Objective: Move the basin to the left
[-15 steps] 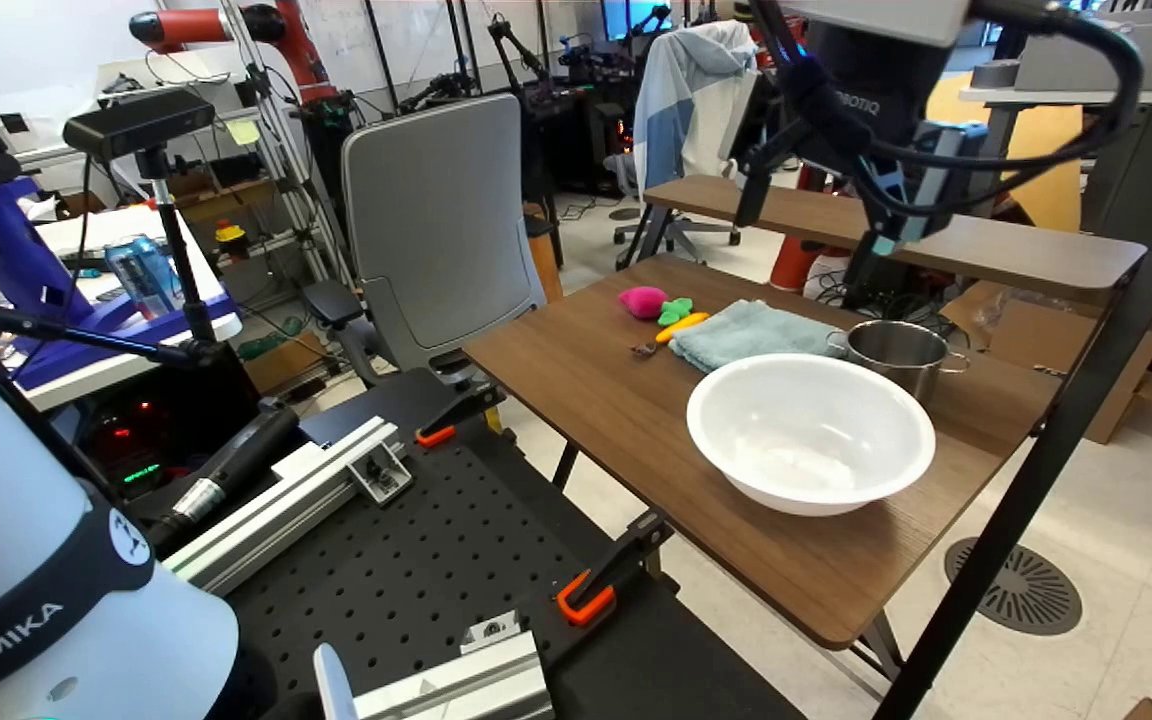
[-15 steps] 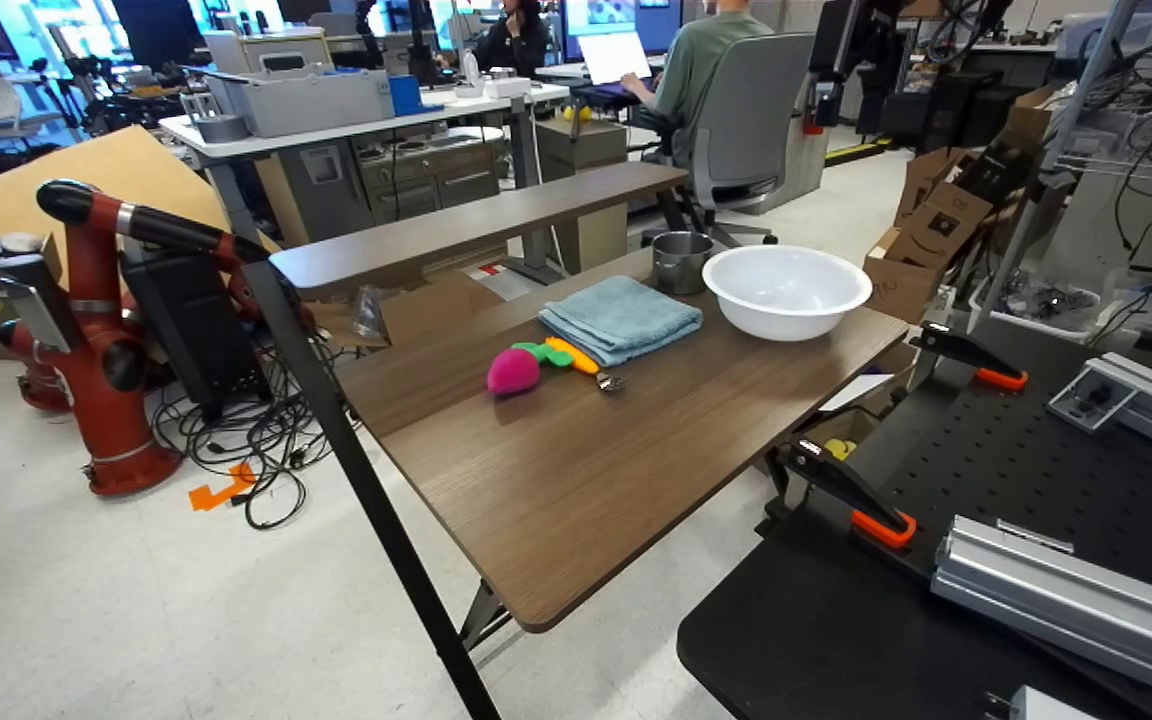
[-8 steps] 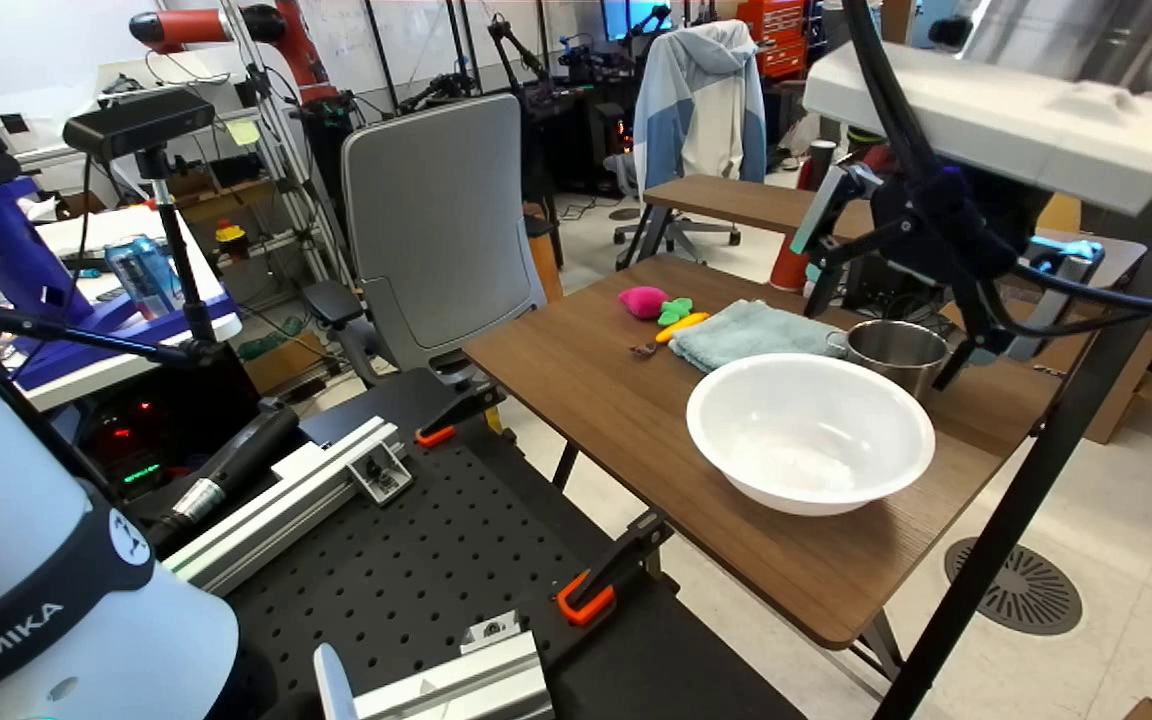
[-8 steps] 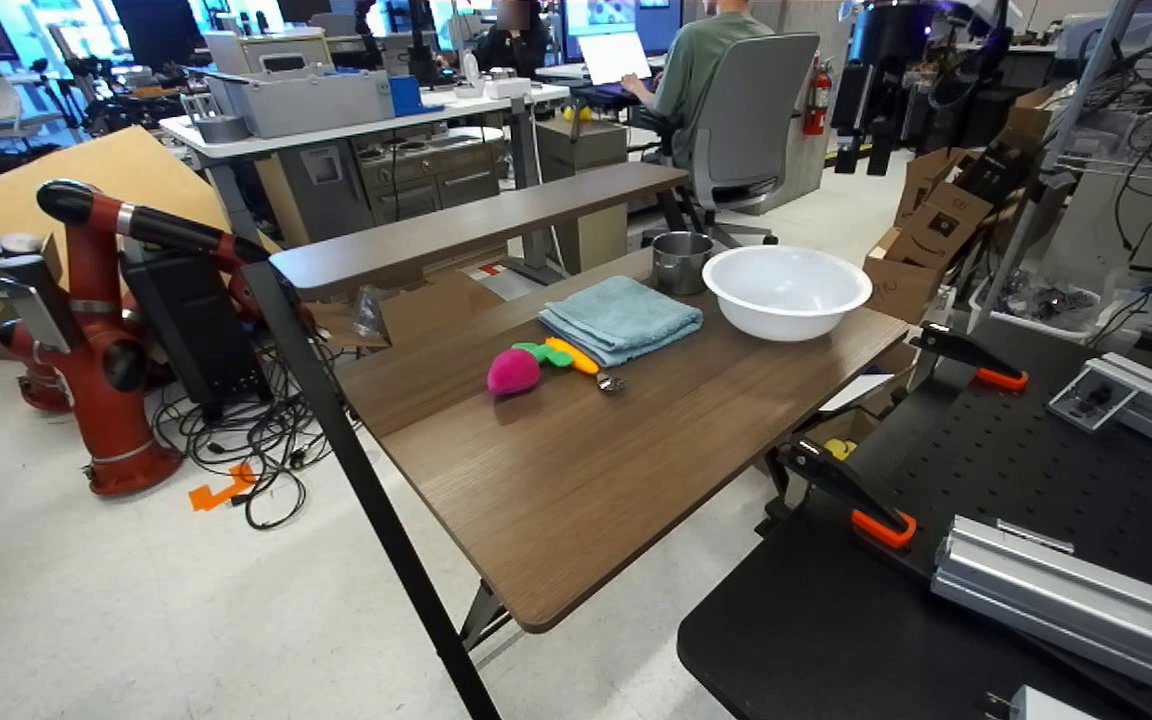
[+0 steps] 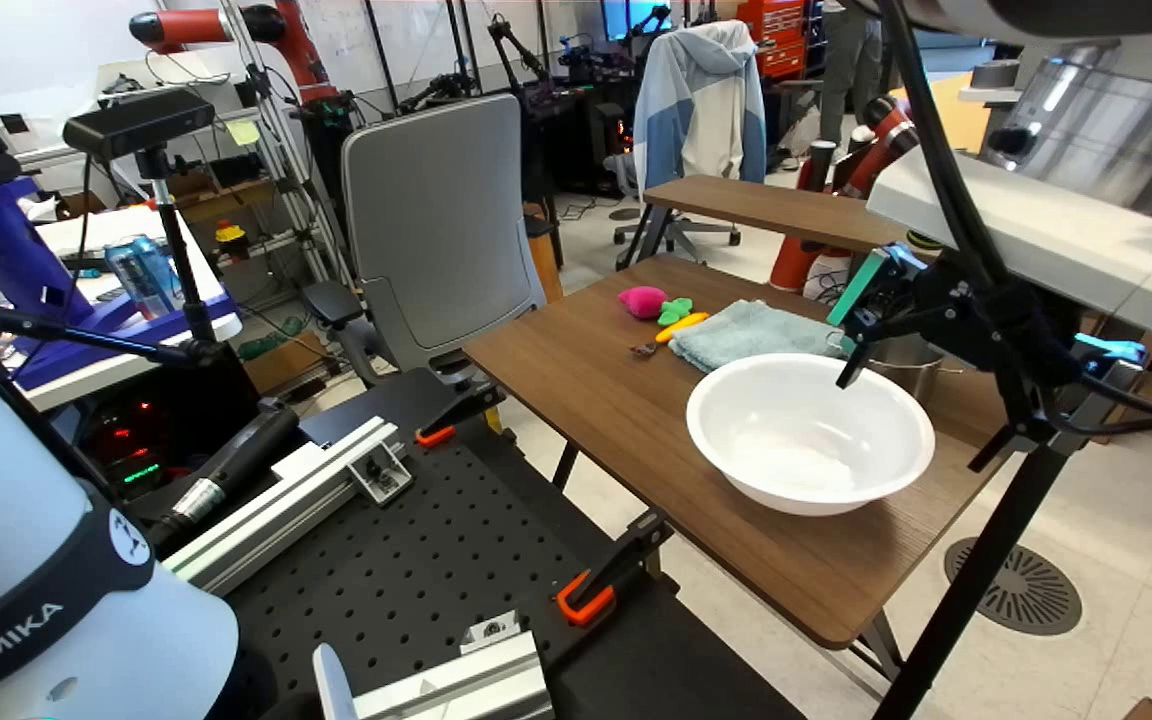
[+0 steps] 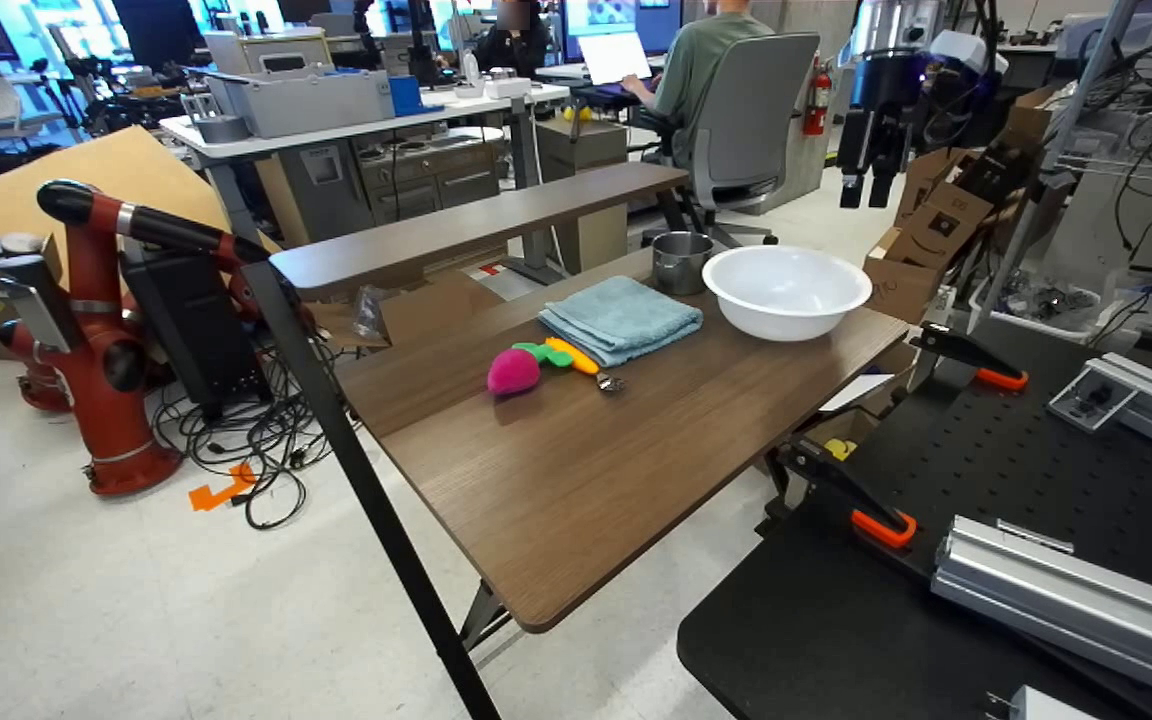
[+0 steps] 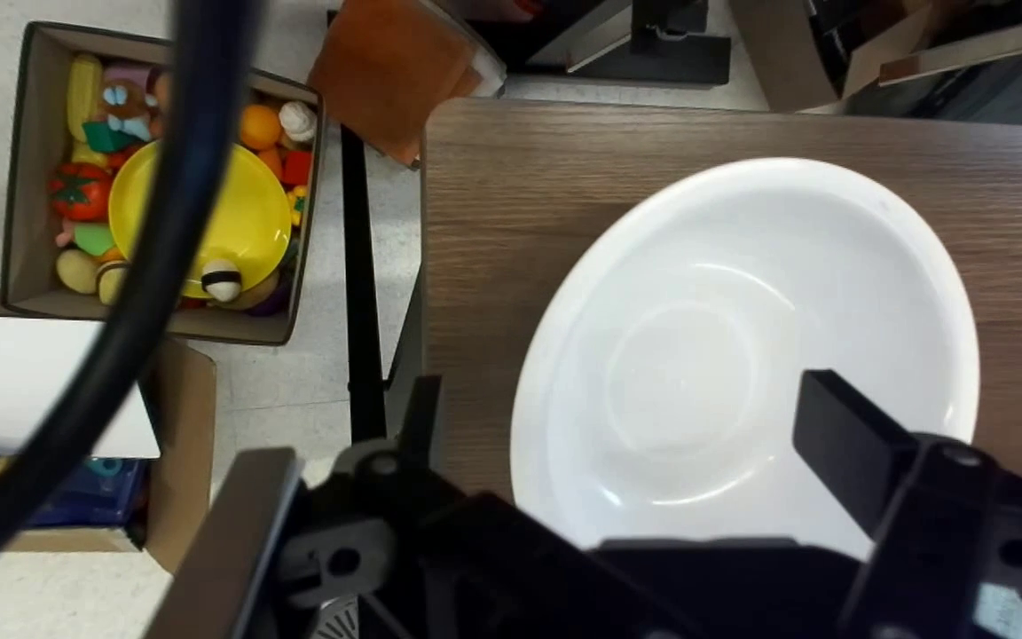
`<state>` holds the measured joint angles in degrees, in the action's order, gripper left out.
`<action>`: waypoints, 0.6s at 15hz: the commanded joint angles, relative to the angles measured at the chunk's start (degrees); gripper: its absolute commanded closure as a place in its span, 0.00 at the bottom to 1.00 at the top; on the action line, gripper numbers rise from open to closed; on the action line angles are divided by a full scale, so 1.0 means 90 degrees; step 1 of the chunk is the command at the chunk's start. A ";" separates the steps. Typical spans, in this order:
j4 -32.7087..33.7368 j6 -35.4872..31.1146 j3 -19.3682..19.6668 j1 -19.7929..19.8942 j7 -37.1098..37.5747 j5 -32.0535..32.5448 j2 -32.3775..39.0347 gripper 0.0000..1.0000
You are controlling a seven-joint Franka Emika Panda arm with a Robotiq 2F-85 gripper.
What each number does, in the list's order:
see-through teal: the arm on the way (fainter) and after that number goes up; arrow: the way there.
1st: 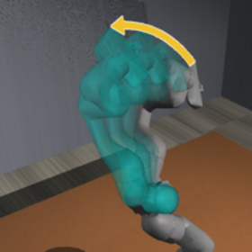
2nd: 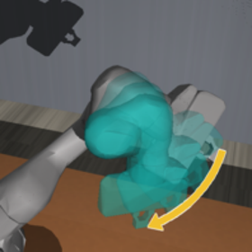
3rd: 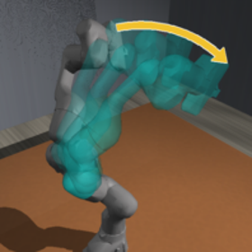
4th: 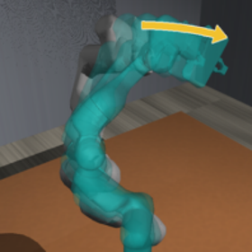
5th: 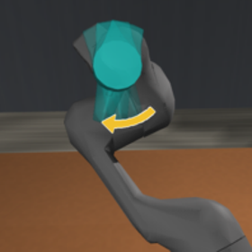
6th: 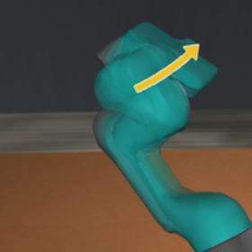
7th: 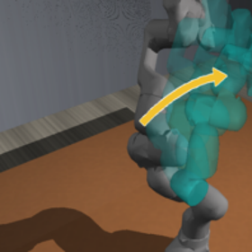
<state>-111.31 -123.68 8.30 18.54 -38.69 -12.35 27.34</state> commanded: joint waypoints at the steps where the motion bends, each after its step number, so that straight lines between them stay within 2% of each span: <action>1: 0.0416 0.0024 -0.0232 0.0266 -0.0136 -0.0068 0.0436 0.00; 9: 0.0942 -0.0067 -0.0659 0.0537 -0.0120 -0.0437 0.1250 0.00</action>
<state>-105.38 -124.19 4.67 21.07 -38.75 -14.18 36.16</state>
